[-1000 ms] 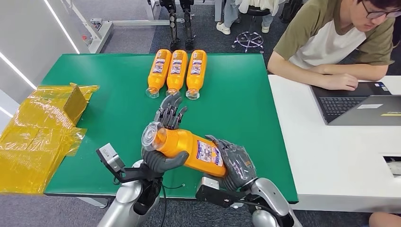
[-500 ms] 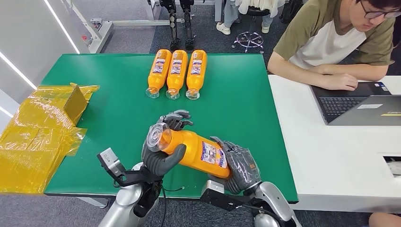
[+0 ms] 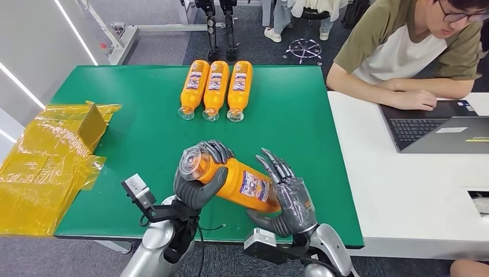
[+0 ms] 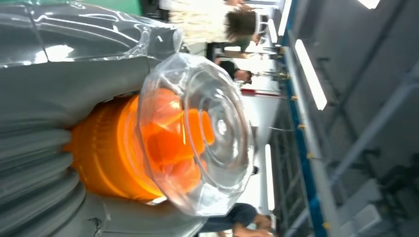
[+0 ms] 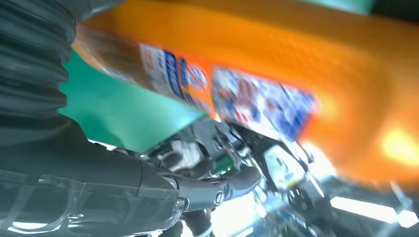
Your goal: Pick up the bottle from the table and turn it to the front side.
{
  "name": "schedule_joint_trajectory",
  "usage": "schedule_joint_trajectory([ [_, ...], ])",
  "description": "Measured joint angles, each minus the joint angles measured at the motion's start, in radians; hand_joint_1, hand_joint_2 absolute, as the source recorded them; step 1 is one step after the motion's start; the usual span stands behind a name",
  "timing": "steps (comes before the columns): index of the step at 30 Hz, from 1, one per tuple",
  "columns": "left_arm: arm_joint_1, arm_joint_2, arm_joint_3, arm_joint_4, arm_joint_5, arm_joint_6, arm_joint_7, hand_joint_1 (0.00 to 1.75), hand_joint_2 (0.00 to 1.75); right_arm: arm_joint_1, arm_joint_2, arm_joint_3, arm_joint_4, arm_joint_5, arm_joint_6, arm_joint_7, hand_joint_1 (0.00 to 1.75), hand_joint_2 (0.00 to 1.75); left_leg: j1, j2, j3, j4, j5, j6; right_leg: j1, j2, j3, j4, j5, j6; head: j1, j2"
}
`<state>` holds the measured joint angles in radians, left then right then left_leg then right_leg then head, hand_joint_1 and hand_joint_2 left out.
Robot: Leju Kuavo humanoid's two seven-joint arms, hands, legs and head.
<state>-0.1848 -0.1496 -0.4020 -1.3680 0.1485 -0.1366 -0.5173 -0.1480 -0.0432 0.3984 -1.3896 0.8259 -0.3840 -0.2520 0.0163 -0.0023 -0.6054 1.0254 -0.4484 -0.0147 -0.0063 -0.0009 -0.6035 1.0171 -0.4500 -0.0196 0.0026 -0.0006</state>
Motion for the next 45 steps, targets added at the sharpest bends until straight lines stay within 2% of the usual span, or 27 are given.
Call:
schedule_joint_trajectory([
  [5,-0.001,0.001,0.000,0.000,0.008,0.033,0.000,1.75,1.75,0.017,0.024,0.009,-0.039,-0.151,-0.100,-0.113,0.00,1.75,0.000,0.000,0.000,0.000,0.000,0.000,0.000,0.000,0.000,0.000,0.000,0.000,0.000,0.000],
  [9,-0.001,0.008,0.003,0.000,-0.035,0.100,0.000,1.75,1.75,0.042,0.040,0.030,-0.083,-0.270,-0.171,-0.195,0.00,1.75,0.000,0.000,0.000,0.000,0.000,0.000,0.000,0.000,0.000,0.000,0.000,0.000,0.000,0.000],
  [12,-0.007,0.022,0.011,0.000,-0.161,0.208,0.012,1.75,1.75,0.069,0.048,0.052,-0.125,-0.322,-0.210,-0.239,0.00,1.75,0.000,0.000,0.000,0.000,0.000,0.000,0.000,0.000,0.000,0.000,0.000,0.000,0.000,0.000],
  [14,-0.015,0.043,0.018,0.000,-0.289,0.282,0.038,1.75,1.75,0.087,0.054,0.068,-0.162,-0.358,-0.232,-0.270,0.00,1.75,0.000,0.000,0.000,0.000,0.000,0.000,0.000,0.000,0.000,0.000,0.000,0.000,0.000,0.000],
  [16,-0.024,0.073,0.030,-0.002,-0.406,0.318,0.073,1.75,1.75,0.100,0.061,0.082,-0.201,-0.391,-0.251,-0.297,0.00,1.75,0.000,0.001,0.000,-0.001,0.000,0.000,0.000,0.000,0.000,0.000,0.000,0.000,0.000,0.000],
  [20,-0.031,0.152,0.063,-0.014,-0.610,0.357,0.146,1.75,1.75,0.120,0.069,0.100,-0.267,-0.446,-0.290,-0.332,0.00,1.75,0.000,0.001,0.001,-0.001,0.001,-0.001,0.000,0.001,0.000,0.001,0.000,0.000,0.000,0.000],
  [24,-0.032,0.265,0.104,-0.026,-0.758,0.420,0.207,1.75,1.75,0.150,0.069,0.107,-0.308,-0.491,-0.310,-0.363,0.00,1.75,0.001,0.002,0.001,-0.001,0.001,-0.001,0.001,0.002,0.000,0.001,-0.001,-0.001,0.000,0.000],
  [27,-0.032,0.381,0.140,-0.036,-0.806,0.469,0.238,1.75,1.75,0.176,0.069,0.108,-0.324,-0.515,-0.312,-0.382,0.00,1.75,0.001,0.003,0.001,-0.001,0.001,-0.001,0.001,0.003,-0.001,0.002,-0.001,-0.002,0.000,0.000],
  [30,-0.030,0.485,0.186,-0.055,-0.814,0.480,0.261,1.75,1.75,0.189,0.069,0.107,-0.335,-0.522,-0.313,-0.387,0.00,1.75,0.002,0.003,0.001,-0.001,0.000,-0.002,0.001,0.003,-0.001,0.002,-0.002,-0.003,0.000,0.000],
  [36,-0.031,0.635,0.245,-0.076,-0.917,0.461,0.338,1.75,1.75,0.196,0.069,0.107,-0.349,-0.521,-0.314,-0.385,0.00,1.75,0.002,0.003,0.001,-0.001,0.000,-0.002,0.001,0.004,-0.001,0.002,-0.002,-0.003,0.000,0.000],
  [40,-0.049,0.706,0.252,-0.052,-0.909,0.382,0.343,1.75,1.75,0.198,0.069,0.107,-0.358,-0.520,-0.314,-0.379,0.00,1.75,0.002,0.003,0.001,-0.001,0.000,-0.002,0.001,0.003,-0.001,0.002,-0.002,-0.003,0.000,0.000],
  [45,-0.079,0.731,0.229,0.056,-0.952,0.318,0.352,1.75,1.75,0.198,0.069,0.109,-0.366,-0.513,-0.302,-0.365,0.00,1.75,0.001,0.003,0.001,-0.001,0.000,-0.002,0.001,0.003,-0.002,0.002,-0.001,-0.004,0.000,0.000],
])
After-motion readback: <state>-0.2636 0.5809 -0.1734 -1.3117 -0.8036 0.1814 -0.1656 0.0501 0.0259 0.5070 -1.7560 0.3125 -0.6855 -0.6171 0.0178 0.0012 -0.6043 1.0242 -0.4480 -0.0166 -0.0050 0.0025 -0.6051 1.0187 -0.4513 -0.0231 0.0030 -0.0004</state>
